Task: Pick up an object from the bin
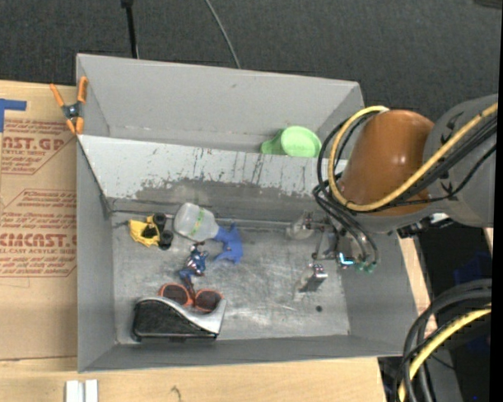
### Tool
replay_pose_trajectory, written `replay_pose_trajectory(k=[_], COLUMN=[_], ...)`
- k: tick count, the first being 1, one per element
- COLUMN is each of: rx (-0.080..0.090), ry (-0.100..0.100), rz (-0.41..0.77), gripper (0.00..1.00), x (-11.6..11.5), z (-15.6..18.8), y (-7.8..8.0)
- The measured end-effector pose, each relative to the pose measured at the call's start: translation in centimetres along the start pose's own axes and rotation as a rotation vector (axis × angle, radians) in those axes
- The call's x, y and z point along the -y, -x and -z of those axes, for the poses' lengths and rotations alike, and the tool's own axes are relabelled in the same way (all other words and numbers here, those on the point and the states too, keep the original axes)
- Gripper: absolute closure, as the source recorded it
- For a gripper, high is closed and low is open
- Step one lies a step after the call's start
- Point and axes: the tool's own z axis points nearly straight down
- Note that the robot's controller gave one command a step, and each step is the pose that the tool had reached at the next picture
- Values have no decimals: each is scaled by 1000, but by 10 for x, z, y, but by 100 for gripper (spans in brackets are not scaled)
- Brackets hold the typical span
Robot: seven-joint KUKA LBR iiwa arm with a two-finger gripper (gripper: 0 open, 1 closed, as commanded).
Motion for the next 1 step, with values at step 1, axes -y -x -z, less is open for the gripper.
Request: replay_pose_trajectory(k=[1], rx=[8], ry=[-1], rz=[0], gripper=[0], x=[0], z=[4], y=[2])
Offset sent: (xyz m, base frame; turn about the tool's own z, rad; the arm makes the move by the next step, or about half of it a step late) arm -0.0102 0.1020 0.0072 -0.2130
